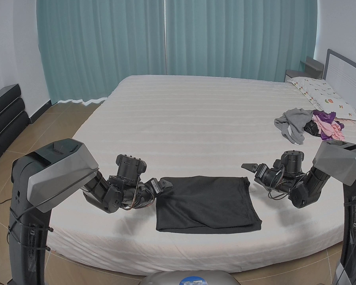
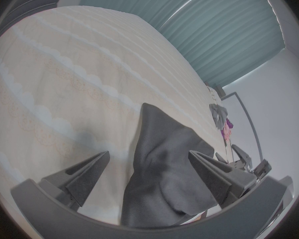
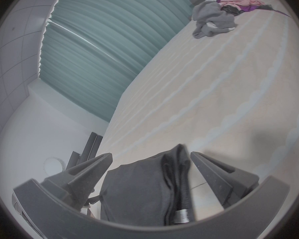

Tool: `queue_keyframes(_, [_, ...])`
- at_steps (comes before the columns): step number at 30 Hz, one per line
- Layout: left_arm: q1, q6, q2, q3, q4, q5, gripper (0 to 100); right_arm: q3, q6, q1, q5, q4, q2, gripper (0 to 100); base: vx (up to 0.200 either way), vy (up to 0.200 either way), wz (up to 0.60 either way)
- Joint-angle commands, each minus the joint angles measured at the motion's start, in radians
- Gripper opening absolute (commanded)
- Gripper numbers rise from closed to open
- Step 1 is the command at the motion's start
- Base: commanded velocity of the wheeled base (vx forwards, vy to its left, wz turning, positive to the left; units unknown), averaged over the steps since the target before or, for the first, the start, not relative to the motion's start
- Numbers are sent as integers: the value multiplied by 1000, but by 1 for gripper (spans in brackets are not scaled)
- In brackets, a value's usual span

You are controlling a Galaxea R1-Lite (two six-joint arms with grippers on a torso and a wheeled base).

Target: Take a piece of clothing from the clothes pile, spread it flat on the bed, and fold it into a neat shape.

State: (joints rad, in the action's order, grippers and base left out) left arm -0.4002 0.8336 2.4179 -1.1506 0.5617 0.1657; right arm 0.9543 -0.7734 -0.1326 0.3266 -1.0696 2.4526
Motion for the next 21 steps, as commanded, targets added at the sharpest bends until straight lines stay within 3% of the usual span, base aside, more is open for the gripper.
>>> queue_keyframes(1, [11, 76, -8, -1, 60, -2, 100, 18, 2, -52, 5, 0, -15, 100, 0, 0, 0])
queue_keyframes(8, [20, 125, -20, 54, 167, -5, 100, 57, 6, -82, 0, 3, 14, 100, 0, 0, 0])
queue_keyframes(21, [18, 122, -19, 54, 168, -6, 100, 93, 8, -56, 0, 13, 60, 100, 0, 0, 0])
